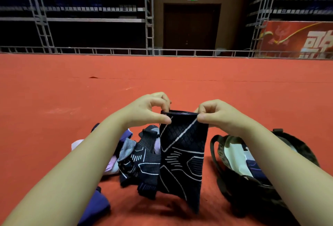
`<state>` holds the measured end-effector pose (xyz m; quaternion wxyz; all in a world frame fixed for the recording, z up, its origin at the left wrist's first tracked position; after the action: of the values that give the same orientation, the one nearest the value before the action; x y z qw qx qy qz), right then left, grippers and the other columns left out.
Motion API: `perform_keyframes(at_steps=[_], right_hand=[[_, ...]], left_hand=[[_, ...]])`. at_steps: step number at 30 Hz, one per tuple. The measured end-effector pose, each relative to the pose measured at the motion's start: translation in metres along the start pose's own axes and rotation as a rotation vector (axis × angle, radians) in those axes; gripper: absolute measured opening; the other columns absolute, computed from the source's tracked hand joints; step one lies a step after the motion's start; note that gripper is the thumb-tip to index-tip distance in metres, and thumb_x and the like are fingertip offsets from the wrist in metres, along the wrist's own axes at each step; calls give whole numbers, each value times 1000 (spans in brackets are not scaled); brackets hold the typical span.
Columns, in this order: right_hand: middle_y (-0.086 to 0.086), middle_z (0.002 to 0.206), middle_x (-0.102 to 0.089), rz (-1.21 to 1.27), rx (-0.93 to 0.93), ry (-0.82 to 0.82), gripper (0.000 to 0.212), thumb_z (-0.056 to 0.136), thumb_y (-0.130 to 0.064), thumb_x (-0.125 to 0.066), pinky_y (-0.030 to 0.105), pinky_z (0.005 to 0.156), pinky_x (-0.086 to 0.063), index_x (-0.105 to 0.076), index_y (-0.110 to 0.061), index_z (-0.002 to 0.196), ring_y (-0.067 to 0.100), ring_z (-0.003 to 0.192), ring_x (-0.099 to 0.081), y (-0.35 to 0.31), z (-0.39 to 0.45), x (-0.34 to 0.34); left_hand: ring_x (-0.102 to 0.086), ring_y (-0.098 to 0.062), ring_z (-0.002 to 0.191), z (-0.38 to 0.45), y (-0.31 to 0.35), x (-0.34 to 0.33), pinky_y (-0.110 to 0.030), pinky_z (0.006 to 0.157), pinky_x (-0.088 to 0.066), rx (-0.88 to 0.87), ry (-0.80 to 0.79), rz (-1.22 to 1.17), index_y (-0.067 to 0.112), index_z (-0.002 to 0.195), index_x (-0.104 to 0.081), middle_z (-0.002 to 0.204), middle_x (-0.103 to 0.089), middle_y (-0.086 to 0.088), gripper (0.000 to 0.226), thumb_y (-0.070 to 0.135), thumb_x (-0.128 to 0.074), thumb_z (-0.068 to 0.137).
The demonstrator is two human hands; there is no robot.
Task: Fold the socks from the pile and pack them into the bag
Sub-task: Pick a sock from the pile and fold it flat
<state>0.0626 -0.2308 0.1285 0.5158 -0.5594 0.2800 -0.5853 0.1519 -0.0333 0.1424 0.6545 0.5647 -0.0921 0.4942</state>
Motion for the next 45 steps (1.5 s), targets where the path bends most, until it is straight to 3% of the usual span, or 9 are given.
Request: perform_keyframes(at_steps=[3,7,10,14,18,27,38,41,45], right_hand=[[17,80,-41,58,-46,34,42,58,-40,-84,29,56,-27,-47,-20,56,26,68,-32,12,3,15],[10,65,-36,-81,-177,83,34,77,-20,-74,23,51,-29,-45,-18,60,15,55,-34,34,10,36],[-1,58,-46,-390,-226,143,29,85,-14,-69,25,55,-44,-48,-12,66,9,52,-46,35,22,58],[-5,66,-49,-785,-229,122,27,81,-29,-73,30,58,-35,-50,-20,70,12,60,-42,18,37,84],[3,89,-56,-1034,-191,13,23,80,-33,-72,35,73,-41,-60,-14,86,21,84,-52,33,39,61],[5,74,-54,-42,-226,138,16,73,-19,-72,28,68,-48,-59,-20,64,15,68,-51,63,30,57],[-4,65,-47,-732,-80,674,37,80,-28,-74,29,53,-31,-42,-20,65,14,60,-41,-3,56,119],[-7,74,-49,-770,-107,471,27,78,-26,-75,24,57,-34,-48,-24,81,10,66,-44,-11,42,109],[-3,79,-58,-846,-313,-38,21,81,-19,-69,18,53,-39,-61,-19,100,2,62,-53,35,7,52]], left_hand=[[-59,-3,96,12,-9,-10,-21,88,-44,64,-89,-23,34,57,-56,99,-61,18,20,38,-75,63],[-41,-6,54,37,-33,-34,-24,55,-35,204,-178,107,23,62,-50,64,-52,6,30,22,-76,77],[-33,-13,56,62,-41,-33,-28,53,-28,235,-71,127,21,65,-42,60,-40,4,36,26,-77,76],[-40,-8,55,97,-31,-18,-15,47,-33,207,141,49,22,78,-46,67,-47,7,31,22,-77,77],[-56,-3,74,101,-36,-23,-7,59,-40,208,97,79,25,97,-61,83,-60,14,23,22,-75,79],[-47,-8,57,75,-64,-26,-21,56,-38,302,-6,-64,20,73,-61,62,-52,6,14,17,-70,83],[-49,-14,61,145,-51,-4,-29,59,-38,234,289,-28,21,71,-54,68,-57,5,19,20,-70,81],[-44,-13,62,138,-44,-6,-29,60,-33,168,205,37,22,71,-49,67,-52,5,21,20,-68,81],[-46,-10,73,85,-68,-54,-34,69,-43,185,-290,105,24,76,-49,79,-53,0,17,27,-65,72]])
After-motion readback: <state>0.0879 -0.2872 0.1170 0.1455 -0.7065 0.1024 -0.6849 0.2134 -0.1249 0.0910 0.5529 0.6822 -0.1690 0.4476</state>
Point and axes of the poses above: each hand's wrist, its own z-axis towards the middle knuckle, its own x-axis out of the back of the hand, y = z × x, the point moved 3 cm from there along z, towards the middle knuckle
